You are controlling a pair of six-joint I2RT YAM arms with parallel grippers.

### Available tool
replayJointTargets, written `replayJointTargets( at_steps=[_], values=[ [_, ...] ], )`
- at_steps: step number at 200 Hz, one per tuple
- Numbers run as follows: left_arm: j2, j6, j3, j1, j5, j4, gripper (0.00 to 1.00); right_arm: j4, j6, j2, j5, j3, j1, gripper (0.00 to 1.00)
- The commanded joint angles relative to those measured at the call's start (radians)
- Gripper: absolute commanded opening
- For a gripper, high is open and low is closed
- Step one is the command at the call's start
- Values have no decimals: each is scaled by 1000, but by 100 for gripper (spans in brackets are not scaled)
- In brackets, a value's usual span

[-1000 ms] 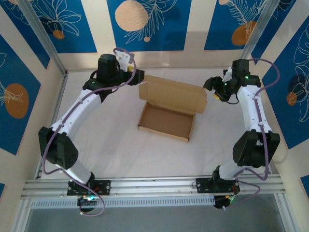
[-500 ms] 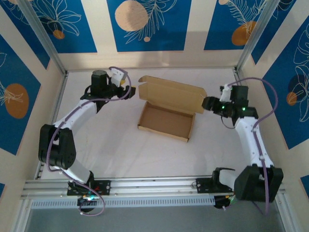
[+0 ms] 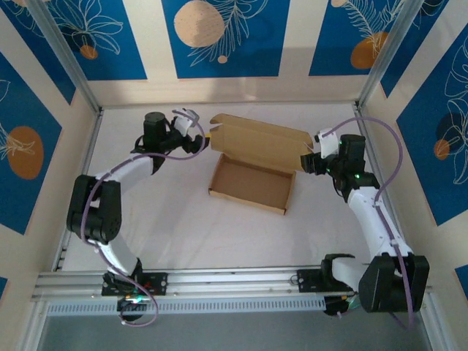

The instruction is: Fold the paper box

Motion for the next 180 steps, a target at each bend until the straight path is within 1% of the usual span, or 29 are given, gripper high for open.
replayJointTargets(
  at_steps=[1, 23, 39, 55, 65, 88, 100, 109, 128, 138, 155, 168, 180],
  values=[
    [48, 44, 59, 7, 33, 51, 82, 33, -88, 50, 18, 33, 19, 70],
    [95, 21, 86, 6, 137, 86, 80, 50, -96, 91, 6, 51, 19, 69],
    [130, -3, 112, 1, 194, 88, 76, 41, -113, 118, -17, 70, 26, 66],
    [150, -9, 130, -15, 195, 85, 71, 11, -121, 156, -19, 105, 40, 59],
    [158, -6, 147, -28, 188, 58, 65, -10, -106, 184, -14, 134, 52, 52],
    [149, 32, 161, -71, 138, -36, 48, -57, -27, 238, -3, 210, 72, 36],
    [134, 37, 145, -95, 64, -57, 40, -68, 15, 255, 15, 232, 89, 35],
    [120, 14, 128, -104, 20, -55, 33, -77, 48, 263, 36, 246, 105, 33],
    [91, -81, 61, -107, -39, 37, 22, -70, 107, 276, 87, 252, 152, 30],
    [82, -109, 43, -110, -67, 52, 19, -72, 154, 286, 107, 263, 171, 28],
    [69, -111, 29, -129, -126, 26, 13, -99, 257, 315, 131, 298, 193, 21],
    [62, -115, 34, -148, -185, -15, 9, -112, 354, 329, 132, 320, 202, 20],
    [53, -153, 43, -160, -248, -46, 4, -113, 425, 337, 139, 331, 212, 20]
  ],
)
